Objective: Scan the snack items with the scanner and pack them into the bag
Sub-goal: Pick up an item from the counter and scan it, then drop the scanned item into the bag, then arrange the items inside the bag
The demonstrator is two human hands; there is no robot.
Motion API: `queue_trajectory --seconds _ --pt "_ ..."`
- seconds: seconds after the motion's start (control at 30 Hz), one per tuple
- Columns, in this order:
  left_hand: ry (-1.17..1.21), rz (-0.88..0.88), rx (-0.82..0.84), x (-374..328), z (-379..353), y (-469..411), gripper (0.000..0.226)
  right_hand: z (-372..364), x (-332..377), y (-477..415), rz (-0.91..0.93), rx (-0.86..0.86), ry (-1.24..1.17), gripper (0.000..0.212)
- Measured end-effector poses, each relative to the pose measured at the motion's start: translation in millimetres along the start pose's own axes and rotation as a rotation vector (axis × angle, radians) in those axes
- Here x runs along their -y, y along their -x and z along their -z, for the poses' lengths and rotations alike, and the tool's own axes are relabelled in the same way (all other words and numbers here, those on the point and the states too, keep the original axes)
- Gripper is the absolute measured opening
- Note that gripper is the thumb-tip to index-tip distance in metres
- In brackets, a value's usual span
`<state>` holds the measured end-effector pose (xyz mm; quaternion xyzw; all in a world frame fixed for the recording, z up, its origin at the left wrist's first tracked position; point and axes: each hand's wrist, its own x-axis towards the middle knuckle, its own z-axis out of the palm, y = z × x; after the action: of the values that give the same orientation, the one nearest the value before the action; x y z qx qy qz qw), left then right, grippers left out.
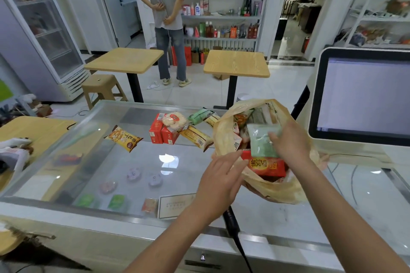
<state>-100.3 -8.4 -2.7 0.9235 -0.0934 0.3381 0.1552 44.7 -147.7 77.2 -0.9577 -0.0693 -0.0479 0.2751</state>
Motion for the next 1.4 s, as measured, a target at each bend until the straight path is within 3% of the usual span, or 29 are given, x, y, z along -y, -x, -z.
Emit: queue_trajectory --seconds 0.07,0.17,0.27,0.33,0.47,0.6,0.83,1.1,1.3,1.4 --pt "0.008 0.032 0.012 4.9 0.7 8.2 0.029 -7.6 -3.5 10.2 0.072 -0.152 0.1 0.045" --pt "0.01 0.108 0.02 14.8 -0.8 21.7 0.028 -21.9 -0.9 62.9 0.378 -0.372 -0.11 0.029" --pt "0.033 0.2 0.035 28.8 -3.8 35.2 0.029 -57.0 -7.8 132.7 0.665 -0.226 -0.106 0.017" --pt "0.044 0.269 0.058 40.2 -4.7 41.0 0.03 -84.8 -13.7 161.8 0.574 0.007 -0.001 0.026" --pt "0.047 0.384 0.155 68.5 -3.6 53.5 0.036 -112.7 -3.0 158.8 0.094 0.479 -0.096 0.028" --pt "0.058 0.487 0.325 103.0 -1.3 63.8 0.039 -118.6 25.3 133.5 -0.199 0.612 -0.419 0.018" --pt "0.02 0.528 0.469 152.5 -7.4 40.5 0.053 -129.1 49.9 119.1 -0.41 0.571 -0.537 0.012" --pt "-0.019 0.395 0.617 196.5 -37.3 -28.0 0.088 -131.4 53.4 117.3 -0.479 0.556 -0.557 0.021" --pt "-0.189 0.319 0.669 204.4 -50.8 -37.4 0.08 -136.6 51.1 118.8 -0.51 0.538 -0.581 0.022" --pt "-0.27 0.273 0.678 196.4 -41.1 -40.3 0.049 -138.6 50.5 119.2 -0.517 0.521 -0.578 0.02"
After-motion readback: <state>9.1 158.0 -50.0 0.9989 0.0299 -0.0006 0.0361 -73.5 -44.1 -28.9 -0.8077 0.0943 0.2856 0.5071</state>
